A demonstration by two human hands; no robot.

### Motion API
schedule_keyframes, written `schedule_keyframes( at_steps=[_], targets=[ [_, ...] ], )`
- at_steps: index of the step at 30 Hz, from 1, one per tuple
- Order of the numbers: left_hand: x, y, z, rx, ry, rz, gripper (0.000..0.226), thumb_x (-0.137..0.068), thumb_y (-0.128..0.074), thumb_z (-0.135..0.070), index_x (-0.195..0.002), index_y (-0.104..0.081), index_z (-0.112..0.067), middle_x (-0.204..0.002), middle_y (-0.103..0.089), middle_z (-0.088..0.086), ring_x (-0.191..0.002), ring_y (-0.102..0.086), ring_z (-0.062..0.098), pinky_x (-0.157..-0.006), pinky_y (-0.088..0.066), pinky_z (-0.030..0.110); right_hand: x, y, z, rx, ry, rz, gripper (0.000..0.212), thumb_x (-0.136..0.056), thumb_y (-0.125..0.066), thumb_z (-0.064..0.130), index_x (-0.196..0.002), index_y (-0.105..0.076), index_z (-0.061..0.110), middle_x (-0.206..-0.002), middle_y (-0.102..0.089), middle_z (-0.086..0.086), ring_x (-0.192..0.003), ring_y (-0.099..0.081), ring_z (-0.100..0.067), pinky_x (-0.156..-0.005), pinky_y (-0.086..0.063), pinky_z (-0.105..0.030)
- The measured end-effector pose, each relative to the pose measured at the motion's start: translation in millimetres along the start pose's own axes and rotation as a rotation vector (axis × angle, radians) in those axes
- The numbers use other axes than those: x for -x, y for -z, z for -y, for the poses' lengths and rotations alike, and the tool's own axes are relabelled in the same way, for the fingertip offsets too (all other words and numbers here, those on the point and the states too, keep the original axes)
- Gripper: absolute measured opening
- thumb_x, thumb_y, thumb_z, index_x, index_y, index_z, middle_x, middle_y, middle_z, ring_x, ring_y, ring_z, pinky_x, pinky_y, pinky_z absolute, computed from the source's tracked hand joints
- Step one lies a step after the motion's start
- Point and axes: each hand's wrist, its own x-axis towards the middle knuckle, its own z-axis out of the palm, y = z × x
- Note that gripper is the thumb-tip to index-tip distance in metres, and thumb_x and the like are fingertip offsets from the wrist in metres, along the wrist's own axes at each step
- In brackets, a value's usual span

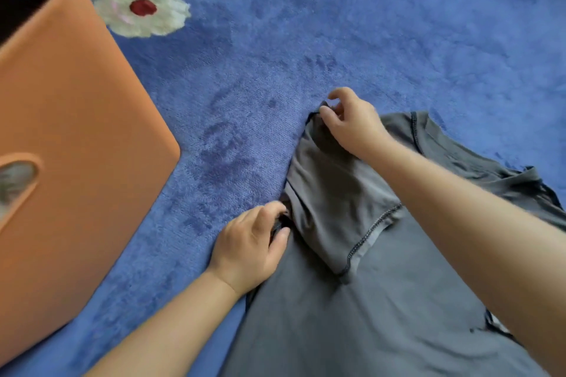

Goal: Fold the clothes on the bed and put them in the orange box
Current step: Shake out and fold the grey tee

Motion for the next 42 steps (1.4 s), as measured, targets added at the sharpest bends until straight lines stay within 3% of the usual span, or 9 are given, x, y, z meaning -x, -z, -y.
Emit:
schedule_keyframes(
  at_steps=[3,7,14,19,27,31,34,39,42],
  targets=[
    [-4,-1,-4,0.031,0.071,-0.021,0.032,-0.072,-0.047,-0.036,-0.099,-0.045,-0.02,-0.074,-0.064,0.004,-0.064,-0.06,0.019,-0.053,-0.044,0.028,46,5,-18,0.096,0.074,-0.17,0.042,-0.084,-0.064,0.037,-0.106,-0.057,0.002,-0.103,-0.056,-0.015,-0.1,-0.052,-0.03,-0.083,-0.035,-0.03],
    [-10,-11,-8,0.143,0.073,-0.118,0.011,-0.077,-0.047,-0.024,-0.088,-0.046,-0.024,-0.083,-0.047,-0.005,-0.071,-0.045,0.014,-0.061,-0.039,0.027,75,5,-45,0.231,0.034,0.027,0.024,-0.085,-0.065,0.024,-0.086,-0.065,0.001,-0.087,-0.059,-0.015,-0.091,-0.055,-0.033,-0.074,-0.038,-0.033],
    [-8,-14,-1,0.08,-0.074,-0.13,0.016,-0.081,-0.048,-0.016,-0.095,-0.051,-0.024,-0.083,-0.037,-0.006,-0.069,-0.041,0.015,-0.059,-0.037,0.027,59,20,-48,0.122,-0.001,0.019,0.017,-0.089,-0.059,0.023,-0.087,-0.056,0.007,-0.086,-0.052,-0.007,-0.088,-0.051,-0.026,-0.065,-0.024,-0.024],
    [-7,-16,6,0.079,-0.083,-0.045,0.012,-0.081,-0.046,-0.019,-0.094,-0.048,-0.02,-0.082,-0.035,-0.004,-0.068,-0.04,0.016,-0.061,-0.037,0.03,74,3,-52,0.46,0.166,0.232,0.022,-0.094,-0.048,0.028,-0.096,-0.058,0.008,-0.105,-0.054,-0.011,-0.103,-0.052,-0.03,-0.076,-0.038,-0.033],
    [-7,-7,13,0.109,-0.178,0.001,0.022,-0.098,-0.034,-0.036,-0.097,-0.05,-0.021,-0.083,-0.038,-0.005,-0.07,-0.042,0.015,-0.064,-0.038,0.024,69,51,-75,-0.015,0.036,-0.089,0.009,-0.088,-0.054,-0.001,-0.083,-0.061,-0.004,-0.109,-0.057,-0.02,-0.102,-0.055,-0.027,-0.075,-0.032,-0.014],
    [-8,4,19,-0.018,-0.276,0.087,0.019,-0.097,-0.034,-0.035,-0.093,-0.047,-0.023,-0.083,-0.036,-0.004,-0.069,-0.038,0.016,-0.054,-0.041,0.032,65,49,-94,0.291,-0.018,0.149,0.016,-0.087,-0.056,0.006,-0.086,-0.062,-0.009,-0.104,-0.055,-0.024,-0.101,-0.053,-0.036,-0.084,-0.038,-0.034],
    [-8,7,21,-0.072,-0.283,0.146,0.022,-0.097,-0.032,-0.04,-0.091,-0.046,-0.025,-0.084,-0.035,-0.005,-0.07,-0.039,0.015,-0.052,-0.042,0.031,58,43,-82,0.337,-0.012,0.211,0.015,-0.081,-0.055,0.007,-0.092,-0.062,-0.002,-0.102,-0.053,-0.019,-0.102,-0.051,-0.033,-0.084,-0.039,-0.033],
    [-15,8,8,0.15,0.024,0.232,0.036,-0.091,-0.028,-0.058,-0.086,-0.046,-0.028,-0.074,-0.053,-0.004,-0.071,-0.044,0.011,-0.064,-0.037,0.027,31,42,-33,-0.082,-0.138,0.197,0.031,-0.09,-0.055,0.029,-0.078,-0.062,0.002,-0.071,-0.056,-0.012,-0.067,-0.049,-0.017,-0.063,-0.037,-0.026],
    [-32,10,0,0.216,0.367,0.304,0.033,-0.074,-0.041,-0.061,-0.069,-0.041,-0.028,-0.061,-0.05,-0.013,-0.057,-0.045,0.004,-0.063,-0.035,0.026,15,29,-19,-0.019,-0.143,0.275,0.043,-0.088,-0.06,0.029,-0.054,-0.038,0.014,-0.052,-0.036,-0.004,-0.04,-0.036,-0.009,-0.042,-0.026,-0.017]
  ],
)
